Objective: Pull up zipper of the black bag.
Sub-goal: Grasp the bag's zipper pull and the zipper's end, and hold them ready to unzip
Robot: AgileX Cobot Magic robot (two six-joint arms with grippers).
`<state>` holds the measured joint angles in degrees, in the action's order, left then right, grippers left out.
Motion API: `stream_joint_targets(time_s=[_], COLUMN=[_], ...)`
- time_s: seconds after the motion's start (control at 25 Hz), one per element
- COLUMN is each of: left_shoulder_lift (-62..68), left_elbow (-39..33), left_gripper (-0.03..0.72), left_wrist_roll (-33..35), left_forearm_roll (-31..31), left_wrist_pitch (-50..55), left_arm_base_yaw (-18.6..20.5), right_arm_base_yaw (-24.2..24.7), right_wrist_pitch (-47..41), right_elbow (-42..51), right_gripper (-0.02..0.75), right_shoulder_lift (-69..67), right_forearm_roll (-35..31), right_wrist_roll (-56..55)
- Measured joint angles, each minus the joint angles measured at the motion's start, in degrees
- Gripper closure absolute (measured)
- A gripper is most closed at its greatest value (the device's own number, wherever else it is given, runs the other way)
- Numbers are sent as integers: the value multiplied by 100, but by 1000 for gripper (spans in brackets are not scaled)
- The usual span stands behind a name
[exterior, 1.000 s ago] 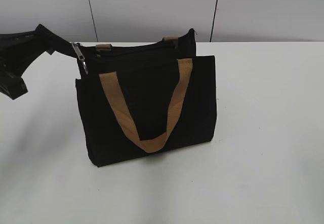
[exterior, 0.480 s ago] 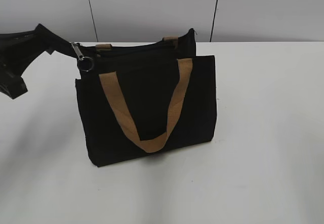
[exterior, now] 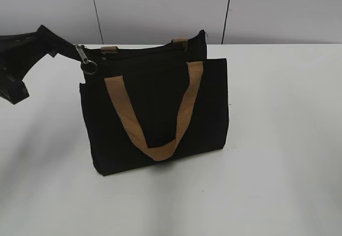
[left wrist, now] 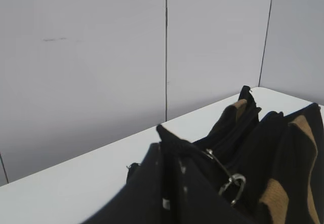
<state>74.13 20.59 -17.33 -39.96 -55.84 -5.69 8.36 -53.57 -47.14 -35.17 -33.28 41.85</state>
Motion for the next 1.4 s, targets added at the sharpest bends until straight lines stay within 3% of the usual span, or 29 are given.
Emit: stream_joint_targets(time_s=[0.44, 0.56, 0.76, 0.96, 1.4], left_shoulder_lift=[0, 0, 0, 0, 0], left_elbow=[0, 0, 0, 0, 0], left_gripper=[694, 694, 694, 694, 694], left_wrist_roll=[0, 0, 0, 0, 0], left_forearm_roll=[0, 0, 0, 0, -10], left_wrist_pitch=[0, 0, 0, 5, 95], left_arm_base_yaw=[0, 0, 0, 0, 0], right_arm_base_yaw=[-187, -855, -2558, -3773, -4829], right_wrist_pitch=[115, 433, 1571, 2302, 2691], right_elbow=[-62, -62, -74, -518, -2310], right_gripper=[239, 239, 239, 245, 262], right_shoulder_lift=[-1461, -1949, -2924, -4110, -6342], right_forearm_roll=[-2224, -2318, -2377, -2383, -2406], right_wrist_roll=[1733, 1828, 1882, 1890, 2112])
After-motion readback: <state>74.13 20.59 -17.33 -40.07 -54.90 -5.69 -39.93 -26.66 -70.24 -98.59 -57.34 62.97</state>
